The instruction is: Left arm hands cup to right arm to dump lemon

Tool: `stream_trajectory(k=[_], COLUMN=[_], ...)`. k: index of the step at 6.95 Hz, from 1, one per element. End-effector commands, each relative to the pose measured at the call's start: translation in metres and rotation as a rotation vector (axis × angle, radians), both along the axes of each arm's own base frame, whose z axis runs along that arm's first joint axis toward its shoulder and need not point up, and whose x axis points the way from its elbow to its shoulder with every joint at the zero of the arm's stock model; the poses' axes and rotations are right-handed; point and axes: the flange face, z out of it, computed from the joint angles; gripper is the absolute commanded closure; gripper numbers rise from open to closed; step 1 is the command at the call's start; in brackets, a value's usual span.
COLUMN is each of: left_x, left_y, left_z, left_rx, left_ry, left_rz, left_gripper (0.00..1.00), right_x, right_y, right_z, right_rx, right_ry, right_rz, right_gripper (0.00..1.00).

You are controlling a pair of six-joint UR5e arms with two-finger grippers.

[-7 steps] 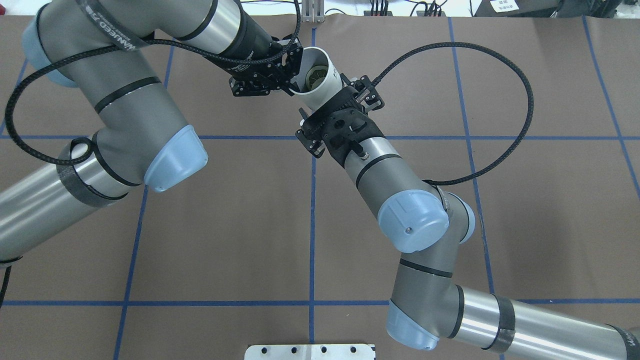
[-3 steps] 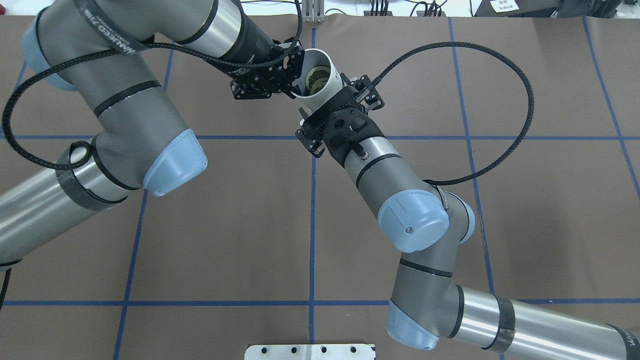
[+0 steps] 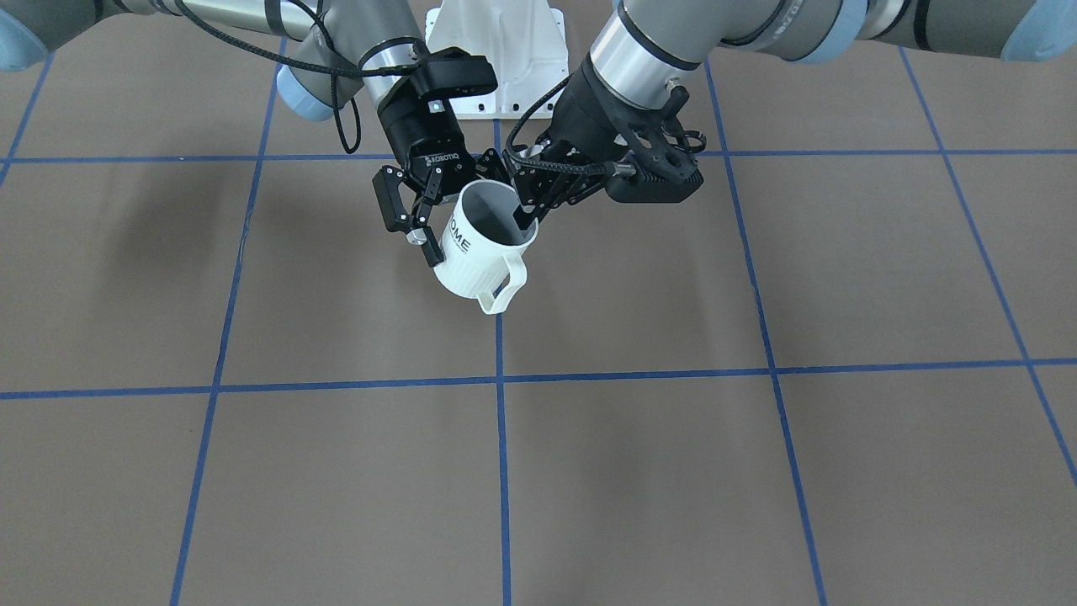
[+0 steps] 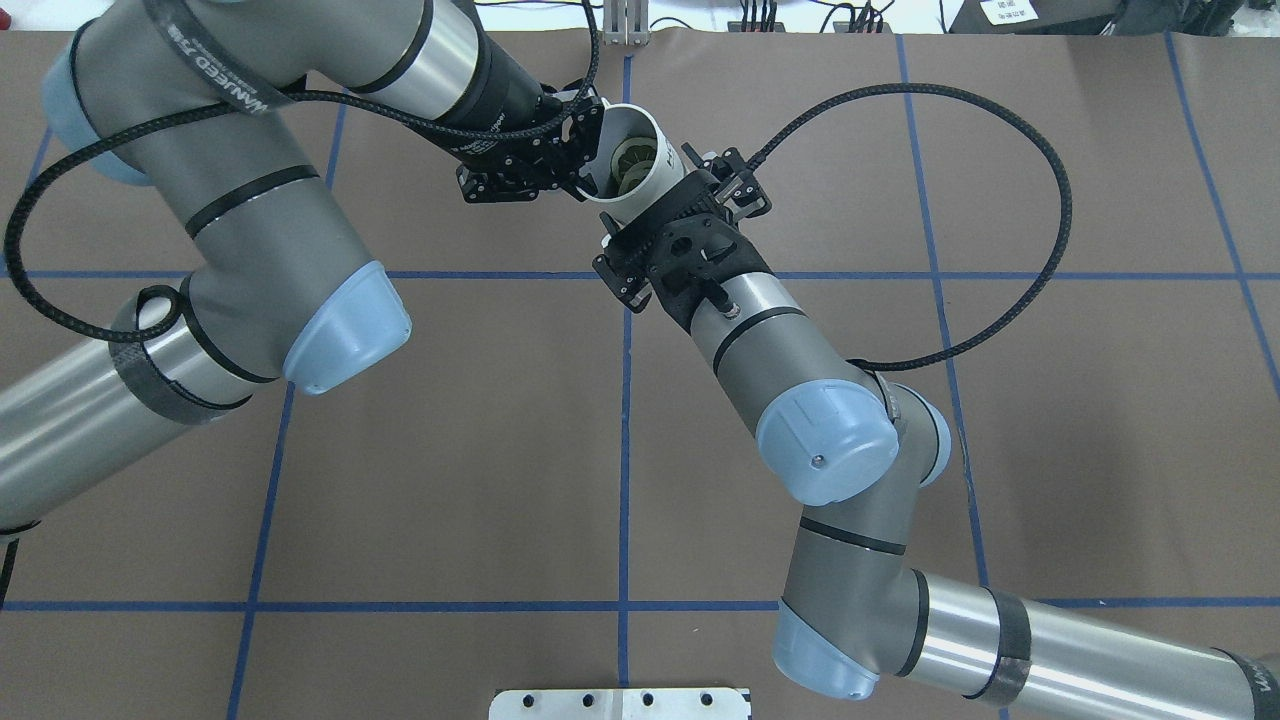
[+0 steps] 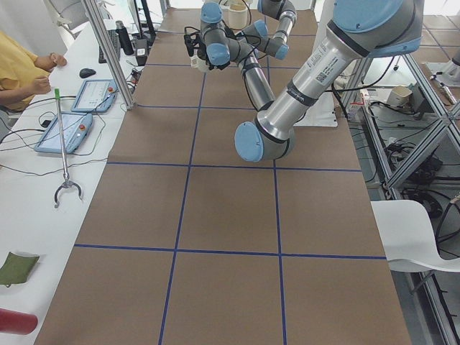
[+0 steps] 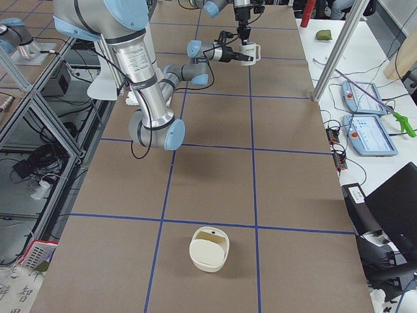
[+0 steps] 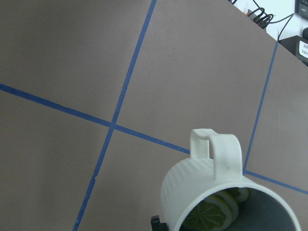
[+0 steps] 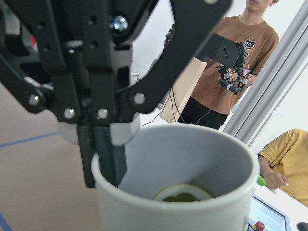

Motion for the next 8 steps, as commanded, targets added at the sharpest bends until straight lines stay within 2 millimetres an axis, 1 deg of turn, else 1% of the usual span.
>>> stream_trajectory(k=[1, 7, 8], left_x=[0.0, -0.0022, -0.0022], left_y=[0.0003, 0.0074, 0.0075], left_z=[0.0002, -0.0055, -0.0055], left_rx=[-0.001, 0.011, 0.011], left_ry=[0.0, 0.013, 0.014], left_rz=[0.002, 0.013, 0.015], left_gripper=[1.0, 1.0, 1.0], right_x=[0.0006, 0.0002, -0.0001], right_y=[-0.0003, -0.0006, -0.0006], right_z=[0.0003, 0.0009, 0.0009], right_rx=[0.0, 0.0, -0.002], right_ry=[0.001, 0.003, 0.01], right_rz=[0.006, 0.007, 0.006], right_gripper=[0.01, 0.01, 0.19])
